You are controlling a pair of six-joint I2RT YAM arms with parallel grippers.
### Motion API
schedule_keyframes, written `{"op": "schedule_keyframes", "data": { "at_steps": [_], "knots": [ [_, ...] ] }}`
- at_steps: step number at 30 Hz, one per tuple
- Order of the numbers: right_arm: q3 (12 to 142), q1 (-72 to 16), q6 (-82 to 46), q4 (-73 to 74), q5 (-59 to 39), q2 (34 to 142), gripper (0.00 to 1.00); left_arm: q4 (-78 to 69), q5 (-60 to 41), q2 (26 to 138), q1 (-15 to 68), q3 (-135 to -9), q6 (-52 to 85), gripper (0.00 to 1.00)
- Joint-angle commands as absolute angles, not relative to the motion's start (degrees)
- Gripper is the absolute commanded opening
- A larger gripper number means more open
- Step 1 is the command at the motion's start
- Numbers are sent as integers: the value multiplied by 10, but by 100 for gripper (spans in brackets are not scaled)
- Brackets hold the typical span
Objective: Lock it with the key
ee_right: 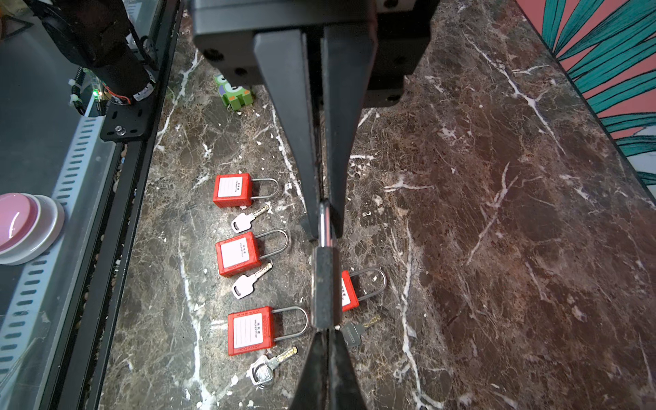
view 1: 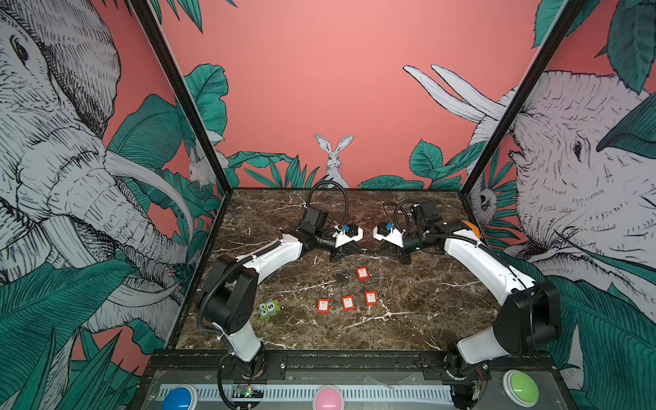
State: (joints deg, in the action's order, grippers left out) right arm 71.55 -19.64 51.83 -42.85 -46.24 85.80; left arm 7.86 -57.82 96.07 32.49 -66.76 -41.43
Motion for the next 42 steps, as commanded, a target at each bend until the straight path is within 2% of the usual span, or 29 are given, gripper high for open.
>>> {"op": "schedule_keyframes", "data": {
  "at_steps": [1,11,13,16,20,25,28,33,37,42],
  "knots": [
    [730,-194,549,-472,-437,863,0,122,-589,935,323,-685,-452,0],
    [706,-173,542,-478,-397,838,0,157,-579,922,301,-671,-473,0],
    [689,-173,522,-455,-392,829,0,201,-575,920,292,-680,-490,0],
    [649,-173,458,-379,-376,809,0,364,-573,928,273,-722,-588,0],
    [568,-176,331,-223,-351,768,0,554,-500,954,270,-784,-673,0],
    [509,-186,212,-114,-304,741,0,706,-396,1001,270,-846,-722,0],
    [478,-209,151,-56,-266,730,0,742,-350,1023,270,-864,-724,0],
    [460,-255,138,-50,-209,729,0,794,-272,1068,271,-907,-723,0],
    [446,-280,127,-37,-186,731,0,825,-205,1115,277,-940,-716,0],
    [426,-295,110,-11,-188,725,0,862,-178,1174,283,-984,-707,0]
  ]
}}
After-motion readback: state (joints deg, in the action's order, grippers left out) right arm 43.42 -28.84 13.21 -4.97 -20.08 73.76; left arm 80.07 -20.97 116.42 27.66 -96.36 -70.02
